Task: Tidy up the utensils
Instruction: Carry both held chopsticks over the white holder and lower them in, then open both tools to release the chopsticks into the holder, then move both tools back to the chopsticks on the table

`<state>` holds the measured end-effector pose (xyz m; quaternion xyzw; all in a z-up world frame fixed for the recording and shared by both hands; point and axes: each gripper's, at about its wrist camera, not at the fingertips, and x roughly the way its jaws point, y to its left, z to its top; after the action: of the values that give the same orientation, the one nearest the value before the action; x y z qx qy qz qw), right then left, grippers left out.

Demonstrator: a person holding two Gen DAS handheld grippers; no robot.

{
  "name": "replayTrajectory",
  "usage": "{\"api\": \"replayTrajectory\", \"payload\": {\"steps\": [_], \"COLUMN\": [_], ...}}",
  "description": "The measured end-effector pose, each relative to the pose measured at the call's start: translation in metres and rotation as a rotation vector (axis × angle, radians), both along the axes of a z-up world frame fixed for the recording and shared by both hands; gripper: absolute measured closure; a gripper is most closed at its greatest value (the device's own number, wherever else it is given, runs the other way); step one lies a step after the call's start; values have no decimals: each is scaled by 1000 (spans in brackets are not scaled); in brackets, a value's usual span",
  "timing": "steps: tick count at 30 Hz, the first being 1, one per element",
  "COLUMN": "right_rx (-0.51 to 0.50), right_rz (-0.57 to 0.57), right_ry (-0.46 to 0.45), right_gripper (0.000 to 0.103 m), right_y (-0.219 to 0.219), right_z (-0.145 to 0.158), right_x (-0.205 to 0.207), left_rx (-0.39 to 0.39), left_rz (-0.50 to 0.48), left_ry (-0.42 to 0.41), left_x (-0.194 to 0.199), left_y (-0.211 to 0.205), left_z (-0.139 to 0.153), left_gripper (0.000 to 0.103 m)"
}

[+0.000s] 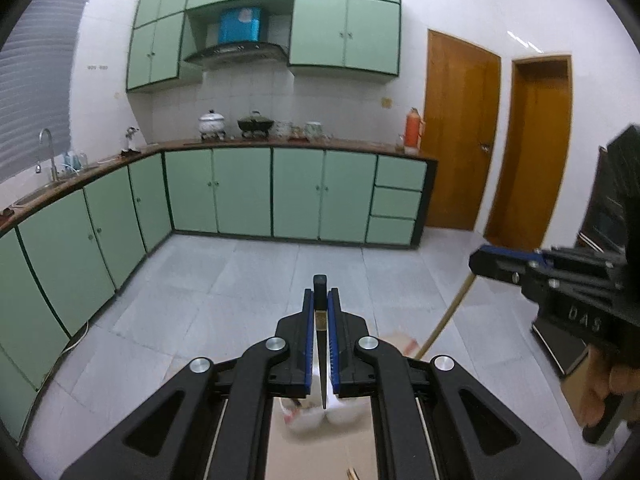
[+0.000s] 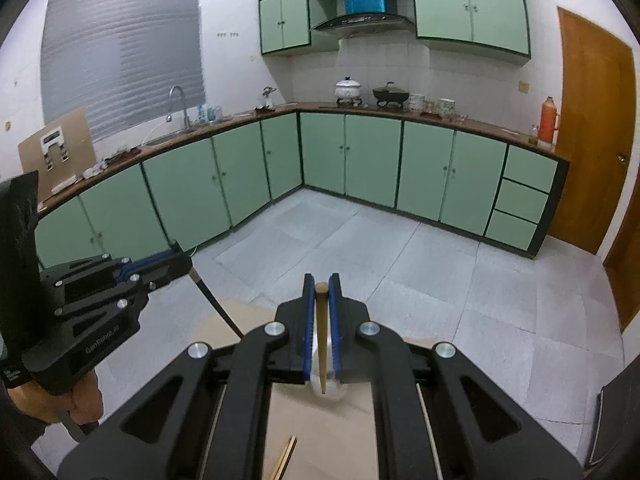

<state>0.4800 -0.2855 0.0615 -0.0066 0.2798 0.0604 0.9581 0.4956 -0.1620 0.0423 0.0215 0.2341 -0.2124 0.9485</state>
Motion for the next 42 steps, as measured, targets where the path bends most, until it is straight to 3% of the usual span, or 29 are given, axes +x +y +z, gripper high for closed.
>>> {"api": "replayTrajectory", "payload": {"steps": [5, 14, 16, 19, 22, 24, 26, 30, 32, 36, 40, 42], "right_rx": [28, 62, 87, 89, 85, 87, 72, 13, 7, 9, 43, 6], "right_rz": [-44, -67, -70, -62, -35, -12, 3, 22, 23, 7, 25, 58], "right_ry": [8, 135, 131, 84, 12, -20, -52, -18, 71, 203, 230, 227], "right_gripper": [97, 95, 89, 83, 82, 81, 76, 70, 69, 70, 70, 70], "right_y": [-12, -25, -29, -30, -30, -30, -27, -4, 11, 40, 63, 77], "right_z": [-30, -115, -119, -114, -108, -111, -123, -196, -253, -338, -362, -367], "right_x": [36, 73, 68, 46, 5, -29, -73, -157, -193, -234, -240, -244], "left_rx": [-2, 32, 37, 19, -1, -1, -2, 11, 25, 8, 33, 25], "left_rz": [40, 51, 58, 50, 46, 63, 70, 109, 136, 160, 152, 138], "left_ry": [0, 130, 144, 138, 89, 60, 38, -13, -15, 61, 113, 143], "left_x": [37, 70, 71, 61, 34, 7, -22, -99, -136, -186, -221, -234], "left_y": [-8, -10, -5, 9, 30, 46, 63, 98, 109, 120, 115, 114], "left_z": [-32, -120, -126, -121, -105, -98, -100, -129, -155, -207, -247, -261], "left_gripper": [97, 96, 95, 83, 71, 56, 52, 35, 33, 33, 33, 32]}}
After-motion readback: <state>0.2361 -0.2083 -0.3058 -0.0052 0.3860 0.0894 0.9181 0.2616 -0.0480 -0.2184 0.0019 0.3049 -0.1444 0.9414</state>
